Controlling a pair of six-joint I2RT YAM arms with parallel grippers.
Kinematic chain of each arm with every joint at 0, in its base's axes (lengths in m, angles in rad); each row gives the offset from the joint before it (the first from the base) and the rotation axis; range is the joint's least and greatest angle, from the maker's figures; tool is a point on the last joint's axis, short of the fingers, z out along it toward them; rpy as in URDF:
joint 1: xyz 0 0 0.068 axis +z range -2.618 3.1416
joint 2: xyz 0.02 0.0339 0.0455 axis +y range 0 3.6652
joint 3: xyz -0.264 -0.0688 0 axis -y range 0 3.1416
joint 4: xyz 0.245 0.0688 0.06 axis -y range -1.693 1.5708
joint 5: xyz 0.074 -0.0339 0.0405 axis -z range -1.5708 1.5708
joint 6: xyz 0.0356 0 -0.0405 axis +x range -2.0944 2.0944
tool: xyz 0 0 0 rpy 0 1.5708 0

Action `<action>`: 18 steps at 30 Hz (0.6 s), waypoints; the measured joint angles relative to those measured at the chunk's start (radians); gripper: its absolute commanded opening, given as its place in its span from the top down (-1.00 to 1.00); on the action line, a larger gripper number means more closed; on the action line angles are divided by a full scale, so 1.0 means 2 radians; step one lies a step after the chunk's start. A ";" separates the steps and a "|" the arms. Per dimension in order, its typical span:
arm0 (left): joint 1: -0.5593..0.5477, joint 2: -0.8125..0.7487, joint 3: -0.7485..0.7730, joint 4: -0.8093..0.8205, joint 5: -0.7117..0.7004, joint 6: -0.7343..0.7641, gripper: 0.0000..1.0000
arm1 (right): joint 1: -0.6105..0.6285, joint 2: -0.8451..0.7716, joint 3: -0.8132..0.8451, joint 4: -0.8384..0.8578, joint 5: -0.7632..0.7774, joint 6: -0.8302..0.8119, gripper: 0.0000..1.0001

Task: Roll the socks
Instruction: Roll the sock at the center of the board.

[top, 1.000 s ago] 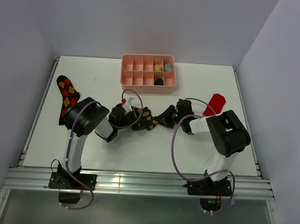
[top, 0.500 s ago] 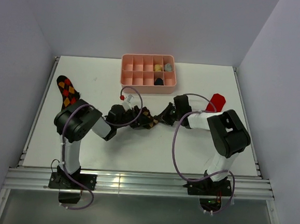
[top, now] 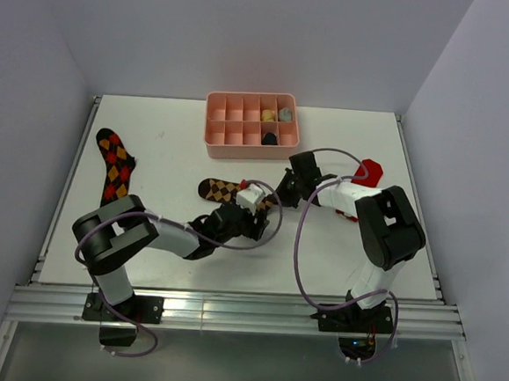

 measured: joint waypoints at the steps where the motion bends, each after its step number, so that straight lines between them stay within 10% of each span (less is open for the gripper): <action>1: -0.013 0.000 -0.003 0.007 -0.014 0.027 -0.44 | 0.001 0.000 0.003 -0.007 0.002 -0.002 1.00; 18: -0.101 0.115 -0.010 0.193 -0.141 0.355 -0.54 | 0.004 0.000 0.016 -0.040 0.004 -0.014 1.00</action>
